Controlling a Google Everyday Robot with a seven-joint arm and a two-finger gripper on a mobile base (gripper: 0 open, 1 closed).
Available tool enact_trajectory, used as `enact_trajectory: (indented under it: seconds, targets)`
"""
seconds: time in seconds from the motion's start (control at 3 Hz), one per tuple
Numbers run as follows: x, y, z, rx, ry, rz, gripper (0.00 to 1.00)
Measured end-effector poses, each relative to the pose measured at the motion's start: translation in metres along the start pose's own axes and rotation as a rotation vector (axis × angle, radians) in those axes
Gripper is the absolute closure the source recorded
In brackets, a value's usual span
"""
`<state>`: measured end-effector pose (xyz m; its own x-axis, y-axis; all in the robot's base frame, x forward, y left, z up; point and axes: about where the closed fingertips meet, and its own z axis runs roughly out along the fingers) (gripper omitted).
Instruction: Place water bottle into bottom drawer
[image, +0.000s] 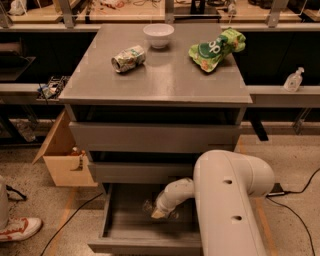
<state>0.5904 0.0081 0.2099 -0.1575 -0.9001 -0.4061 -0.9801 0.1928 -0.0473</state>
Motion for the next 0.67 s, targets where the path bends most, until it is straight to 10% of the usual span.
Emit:
enact_trajectory:
  seconds: [0.67]
  targets:
    - [0.037,0.005,0.042,-0.015,0.028,0.073,1.00]
